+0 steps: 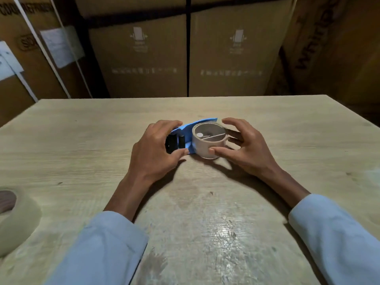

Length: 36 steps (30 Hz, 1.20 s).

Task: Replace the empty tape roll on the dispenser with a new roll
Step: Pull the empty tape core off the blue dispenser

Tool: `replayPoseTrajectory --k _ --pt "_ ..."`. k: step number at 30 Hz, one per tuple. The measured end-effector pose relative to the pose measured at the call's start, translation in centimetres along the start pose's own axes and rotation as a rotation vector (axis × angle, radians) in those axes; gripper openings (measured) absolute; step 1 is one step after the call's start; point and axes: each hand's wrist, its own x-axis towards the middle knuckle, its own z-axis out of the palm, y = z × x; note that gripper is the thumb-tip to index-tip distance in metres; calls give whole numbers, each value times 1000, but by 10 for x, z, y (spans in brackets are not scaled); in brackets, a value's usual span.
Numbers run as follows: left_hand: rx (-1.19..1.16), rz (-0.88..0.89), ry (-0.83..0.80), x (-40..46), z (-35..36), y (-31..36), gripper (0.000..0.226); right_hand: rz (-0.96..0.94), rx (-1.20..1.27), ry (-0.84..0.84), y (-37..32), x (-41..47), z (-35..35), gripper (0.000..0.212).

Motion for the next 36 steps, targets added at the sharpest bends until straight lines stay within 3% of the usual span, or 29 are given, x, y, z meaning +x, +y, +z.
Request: replayPoseTrajectory --k 6,10,16,22,29,36 --pt "-60 -212 11 -2 6 -2 62 155 143 -6 -3 -3 -3 79" --pt "-263 -252 -15 2 7 -5 50 186 55 -70 -5 4 -4 77" --pt "-289 -263 -10 3 5 -7 46 246 221 -110 0 9 -1 71" --pt "-235 -297 13 1 3 -2 44 218 -120 26 -17 6 1 75" --pt "-172 -289 42 -2 1 7 43 171 -263 81 -30 0 1 77" --pt "-142 -276 63 0 3 8 43 76 -310 125 -42 -16 9 60"
